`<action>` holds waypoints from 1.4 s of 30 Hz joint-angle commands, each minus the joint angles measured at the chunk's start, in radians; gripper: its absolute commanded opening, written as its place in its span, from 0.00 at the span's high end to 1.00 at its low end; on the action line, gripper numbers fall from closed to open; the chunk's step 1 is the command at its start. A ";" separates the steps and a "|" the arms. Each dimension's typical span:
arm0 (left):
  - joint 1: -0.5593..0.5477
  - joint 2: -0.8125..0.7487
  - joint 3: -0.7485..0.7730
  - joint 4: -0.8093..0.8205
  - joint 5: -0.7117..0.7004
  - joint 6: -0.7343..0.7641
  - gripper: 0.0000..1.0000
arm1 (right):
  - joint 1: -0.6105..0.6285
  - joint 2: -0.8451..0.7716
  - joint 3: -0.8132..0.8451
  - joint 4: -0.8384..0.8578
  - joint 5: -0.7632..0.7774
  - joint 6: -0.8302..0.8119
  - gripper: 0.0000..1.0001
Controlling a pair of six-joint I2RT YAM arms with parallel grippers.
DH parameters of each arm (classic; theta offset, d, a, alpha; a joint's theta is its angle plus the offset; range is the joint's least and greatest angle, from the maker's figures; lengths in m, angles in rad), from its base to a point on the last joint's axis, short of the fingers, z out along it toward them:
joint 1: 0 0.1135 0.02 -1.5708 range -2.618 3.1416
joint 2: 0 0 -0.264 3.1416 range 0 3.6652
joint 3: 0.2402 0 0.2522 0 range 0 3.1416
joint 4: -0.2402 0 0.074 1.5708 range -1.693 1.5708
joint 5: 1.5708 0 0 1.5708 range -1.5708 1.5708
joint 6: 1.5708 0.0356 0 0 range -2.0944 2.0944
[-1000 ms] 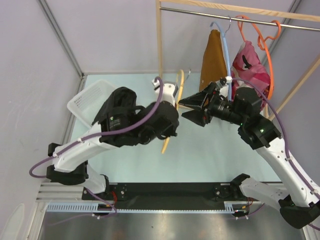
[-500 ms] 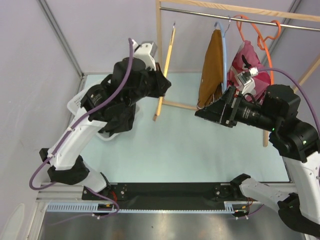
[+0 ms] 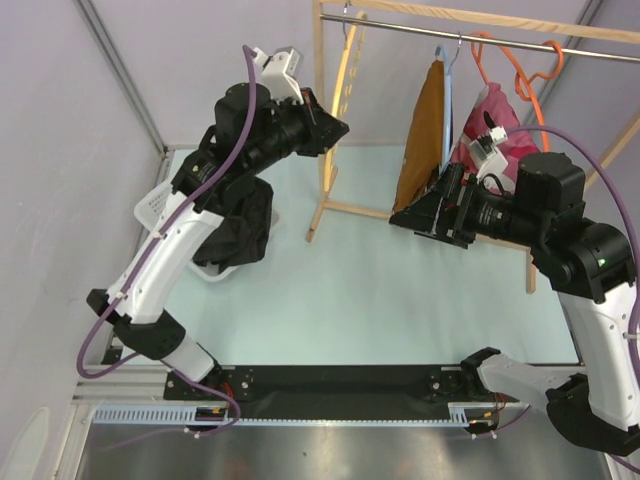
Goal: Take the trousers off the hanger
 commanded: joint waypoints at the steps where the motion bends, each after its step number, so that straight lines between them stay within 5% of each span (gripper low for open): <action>1: 0.028 0.005 -0.001 0.140 0.095 -0.008 0.99 | -0.012 -0.014 0.053 -0.022 0.016 -0.029 0.00; 10: 0.059 -0.018 -0.122 0.232 0.143 -0.040 1.00 | -0.020 -0.046 0.039 -0.034 0.059 -0.012 0.00; 25: 0.103 0.064 -0.071 0.273 0.183 -0.076 1.00 | -0.022 -0.051 0.044 -0.054 0.081 -0.009 0.00; 37: 0.116 0.097 -0.016 0.091 0.135 -0.112 1.00 | -0.023 -0.055 0.018 -0.045 0.074 0.008 0.00; 41: 0.117 0.104 0.022 0.037 0.147 -0.119 0.75 | -0.023 -0.083 -0.022 -0.026 0.070 0.030 0.00; 42: 0.117 0.108 0.045 0.013 0.152 -0.120 0.61 | -0.023 -0.092 -0.036 -0.019 0.070 0.039 0.00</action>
